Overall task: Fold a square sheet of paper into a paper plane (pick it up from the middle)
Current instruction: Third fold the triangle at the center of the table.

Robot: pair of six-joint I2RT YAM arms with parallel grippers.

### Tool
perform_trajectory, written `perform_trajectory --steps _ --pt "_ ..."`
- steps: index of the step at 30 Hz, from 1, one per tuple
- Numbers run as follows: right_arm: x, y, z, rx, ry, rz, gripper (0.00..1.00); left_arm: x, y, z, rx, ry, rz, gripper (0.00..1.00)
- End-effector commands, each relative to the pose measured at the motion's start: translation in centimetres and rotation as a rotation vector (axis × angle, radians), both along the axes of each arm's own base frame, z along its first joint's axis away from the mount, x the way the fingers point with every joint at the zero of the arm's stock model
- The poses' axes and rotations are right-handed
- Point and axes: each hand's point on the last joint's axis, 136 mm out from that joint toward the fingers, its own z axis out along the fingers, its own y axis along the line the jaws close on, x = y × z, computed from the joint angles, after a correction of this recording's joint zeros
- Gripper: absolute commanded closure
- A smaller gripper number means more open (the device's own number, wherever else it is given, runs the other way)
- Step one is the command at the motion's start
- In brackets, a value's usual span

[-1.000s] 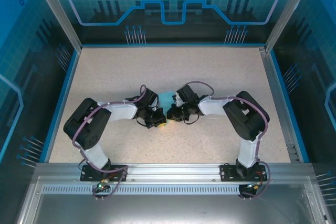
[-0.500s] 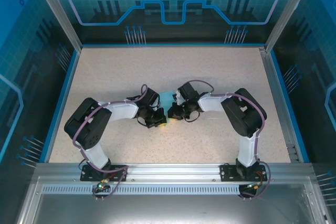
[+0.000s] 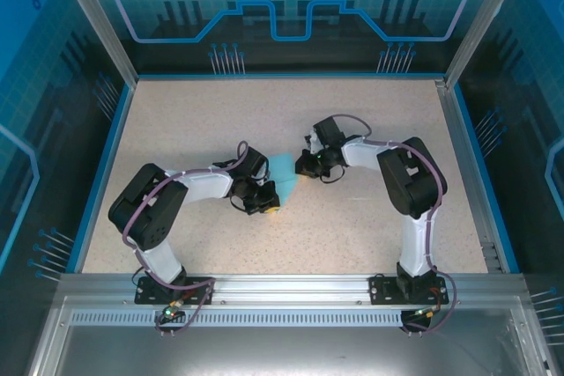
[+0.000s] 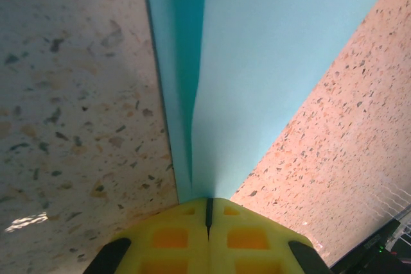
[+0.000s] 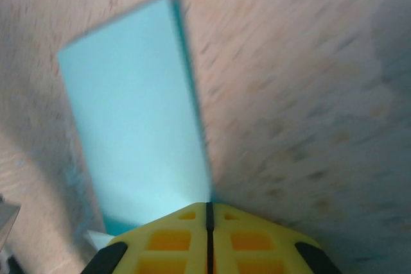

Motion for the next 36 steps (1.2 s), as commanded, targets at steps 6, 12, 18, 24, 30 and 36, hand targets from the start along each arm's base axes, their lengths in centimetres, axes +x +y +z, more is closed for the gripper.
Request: perform_trajectory --steps 6,12,18,24,30,36 --pt "-0.1 0.2 6.0 0.044 -0.149 0.014 0.91 -3.3 3.3 -3.3 0.185 0.13 -0.002 1.0" --pt "-4.8 3.9 4.2 0.086 -0.062 0.118 0.91 -3.0 3.0 -3.2 0.172 0.122 0.005 1.0" --pt "-6.3 4.9 0.9 0.096 0.024 0.13 0.92 -2.8 2.8 -2.9 0.165 0.109 0.006 1.0" --pt "-6.6 4.5 -1.1 0.052 0.072 0.12 0.92 -2.1 2.2 -1.8 0.136 0.077 0.003 1.0" --pt "-6.7 3.5 -2.9 -0.007 0.106 0.096 0.92 0.6 -0.1 2.8 0.014 -0.057 -0.02 0.96" --pt "-6.8 3.2 -3.6 -0.028 0.124 0.088 0.92 2.4 -1.7 5.2 -0.06 -0.143 -0.037 0.87"
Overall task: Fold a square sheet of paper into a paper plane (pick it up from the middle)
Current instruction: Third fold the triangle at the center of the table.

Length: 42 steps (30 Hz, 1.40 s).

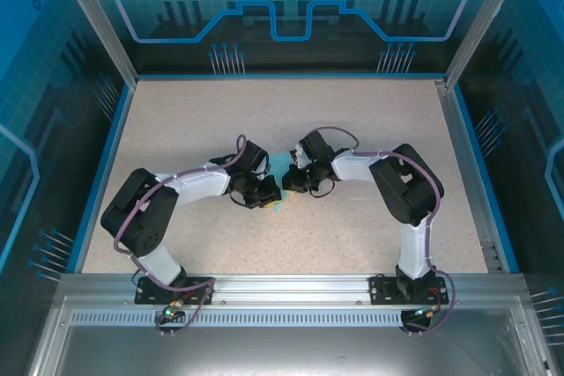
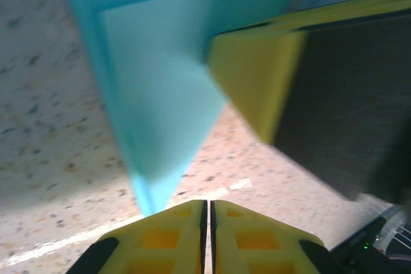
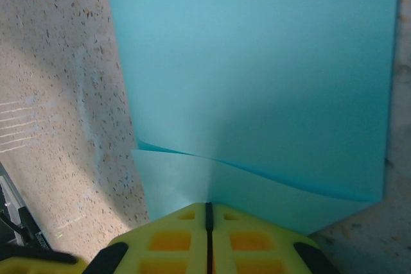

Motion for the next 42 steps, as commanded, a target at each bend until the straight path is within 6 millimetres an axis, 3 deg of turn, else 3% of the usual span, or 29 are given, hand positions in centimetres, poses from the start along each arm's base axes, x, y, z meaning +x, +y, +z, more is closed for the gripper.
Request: perform_trajectory --steps 1,8,15,27,42 --pt "-0.9 -1.8 -3.4 -0.106 0.078 -0.034 0.92 1.0 -1.4 1.6 -0.048 -0.055 -0.04 0.87" --pt "-1.2 -1.9 -3.8 -0.116 0.091 -0.029 0.92 1.8 -1.1 -1.0 0.013 -0.039 -0.041 0.9" --pt "-1.3 -2.1 -4.2 -0.126 0.102 -0.031 0.93 1.2 -0.3 -3.7 0.061 -0.005 -0.04 0.92" --pt "-2.7 -3.4 -6.6 -0.208 0.176 -0.041 0.93 -3.1 1.4 -6.8 0.082 0.106 -0.093 0.93" --pt "-3.1 -4.4 -7.8 -0.275 0.215 -0.072 0.93 -6.8 2.2 -6.1 0.072 0.142 -0.174 0.93"
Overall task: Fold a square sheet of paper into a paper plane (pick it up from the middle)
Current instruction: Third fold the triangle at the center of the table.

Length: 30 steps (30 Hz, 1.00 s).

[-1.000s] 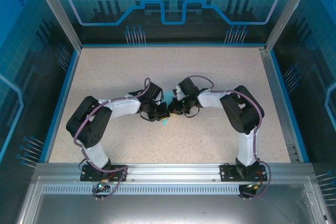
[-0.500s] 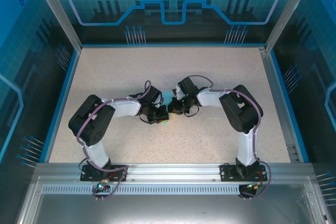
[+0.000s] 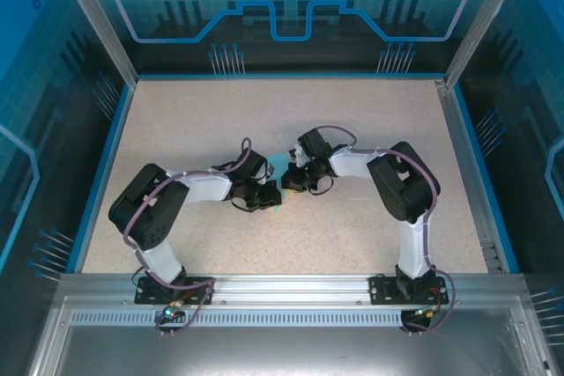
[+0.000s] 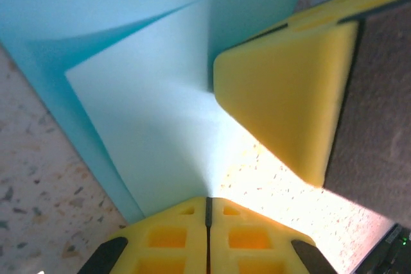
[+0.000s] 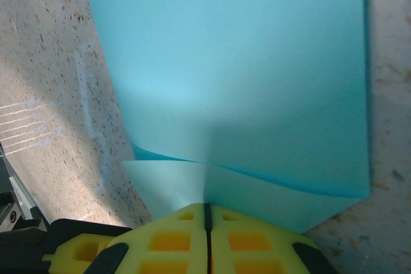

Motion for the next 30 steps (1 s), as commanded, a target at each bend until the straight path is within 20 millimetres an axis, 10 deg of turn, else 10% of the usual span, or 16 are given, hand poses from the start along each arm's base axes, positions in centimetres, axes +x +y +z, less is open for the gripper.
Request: perform_trajectory --steps 1,18,30 --pt "-3.1 -4.6 -7.5 -0.268 0.147 -0.056 0.93 -6.7 2.3 -2.8 0.109 0.217 -0.076 0.93" --pt "-3.7 -5.5 -7.0 -0.283 0.144 -0.088 0.94 -6.7 2.2 -0.7 0.132 0.174 -0.099 0.93" --pt "-4.9 -6.7 0.2 -0.259 0.042 -0.303 0.89 -1.6 1.7 5.1 0.096 -0.084 0.038 0.77"
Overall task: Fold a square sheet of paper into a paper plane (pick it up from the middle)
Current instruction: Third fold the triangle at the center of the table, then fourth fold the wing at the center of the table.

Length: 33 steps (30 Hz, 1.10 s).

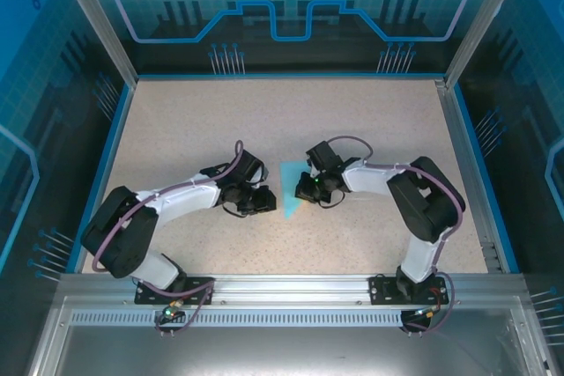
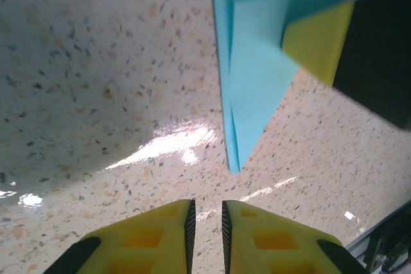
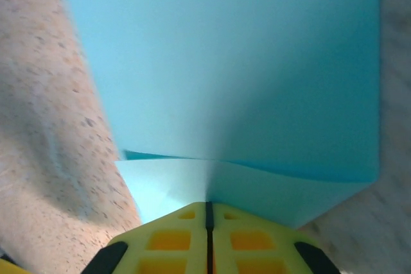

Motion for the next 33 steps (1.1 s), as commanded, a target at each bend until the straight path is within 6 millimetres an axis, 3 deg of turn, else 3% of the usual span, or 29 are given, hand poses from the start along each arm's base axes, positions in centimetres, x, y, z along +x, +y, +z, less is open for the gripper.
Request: perform_trajectory --steps 1,5,8,17,25,33 --pt "-1.1 -1.8 0.5 -0.075 0.018 -0.094 0.86 1.4 -0.6 1.3 -0.026 -0.054 0.04 0.77" --pt "0.9 -2.4 3.8 0.021 -0.061 -0.133 0.67 2.2 -2.2 2.6 -0.114 -0.088 0.025 0.76" --pt "1.9 -3.5 4.5 0.042 -0.09 -0.109 0.57 2.8 -3.3 3.5 -0.164 -0.113 0.016 0.76" --pt "2.8 -5.3 3.4 0.112 -0.067 -0.014 0.51 3.9 -6.3 3.0 -0.172 -0.101 -0.028 0.81" --pt "1.9 -4.8 1.6 0.159 -0.012 0.013 0.5 6.0 -4.6 -0.9 0.03 -0.064 0.073 0.94" --pt "1.7 -4.1 1.0 0.192 0.025 0.044 0.51 5.8 -3.2 -3.2 0.14 -0.016 0.095 0.97"
